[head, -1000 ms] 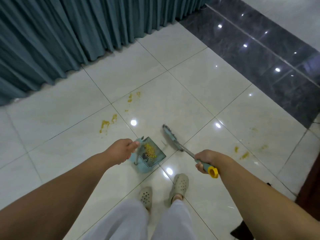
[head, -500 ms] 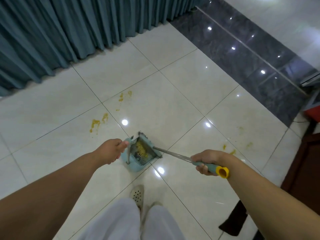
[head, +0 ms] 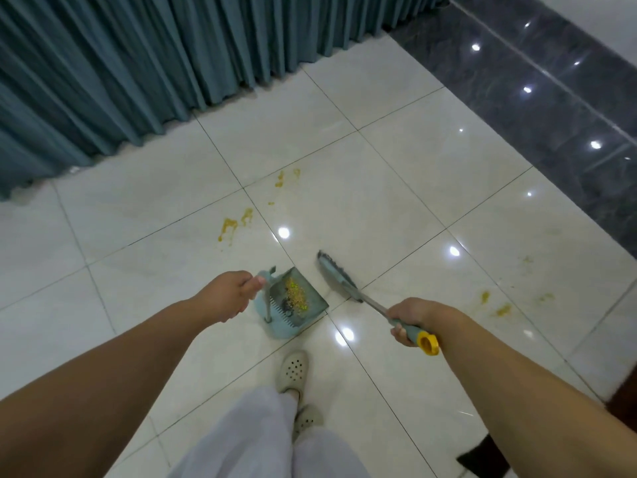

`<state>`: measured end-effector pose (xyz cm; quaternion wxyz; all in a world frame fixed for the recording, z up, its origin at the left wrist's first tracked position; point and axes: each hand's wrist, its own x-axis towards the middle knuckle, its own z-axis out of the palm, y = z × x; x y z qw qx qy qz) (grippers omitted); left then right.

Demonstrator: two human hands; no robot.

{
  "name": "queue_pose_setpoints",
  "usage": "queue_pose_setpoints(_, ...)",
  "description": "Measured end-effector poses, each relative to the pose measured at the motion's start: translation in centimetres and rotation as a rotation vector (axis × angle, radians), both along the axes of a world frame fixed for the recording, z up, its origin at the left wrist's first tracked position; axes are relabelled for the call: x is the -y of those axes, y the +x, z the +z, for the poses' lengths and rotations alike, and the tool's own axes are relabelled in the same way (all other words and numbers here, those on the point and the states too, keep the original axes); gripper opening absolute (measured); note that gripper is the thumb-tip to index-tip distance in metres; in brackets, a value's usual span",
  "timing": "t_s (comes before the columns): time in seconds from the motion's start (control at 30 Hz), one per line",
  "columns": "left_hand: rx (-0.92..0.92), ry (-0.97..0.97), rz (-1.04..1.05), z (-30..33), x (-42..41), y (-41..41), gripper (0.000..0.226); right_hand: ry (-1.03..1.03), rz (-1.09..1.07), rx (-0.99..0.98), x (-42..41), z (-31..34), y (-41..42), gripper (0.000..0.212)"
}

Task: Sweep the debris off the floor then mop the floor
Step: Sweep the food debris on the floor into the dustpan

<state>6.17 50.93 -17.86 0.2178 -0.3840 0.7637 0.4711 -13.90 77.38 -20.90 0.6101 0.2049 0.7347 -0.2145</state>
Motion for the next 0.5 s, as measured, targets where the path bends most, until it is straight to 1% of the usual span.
queue_pose_setpoints(0.07, 0.016, -0.020, 0.002, -0.2, -0.3, 0.2, 0.046, -0.026, 0.012, 0.037, -0.6, 0.5, 1.2, 0.014)
queue_pose_setpoints(0.2, 0.015, -0.028, -0.003, -0.3, -0.8, 1.1, 0.046, -0.088, -0.054, 0.086, -2.3, 2.6, 2.0, 0.010)
queue_pose_setpoints(0.4, 0.027, -0.037, 0.010, 0.0, -1.4, 2.7, 0.043, -0.109, 0.005, 0.053, -3.6, 4.7, 3.5, 0.007)
queue_pose_setpoints(0.5, 0.029, -0.114, 0.035, -0.1, -2.0, 3.4, 0.042, -0.100, 0.003, 0.021, -3.4, 4.7, 3.5, 0.009)
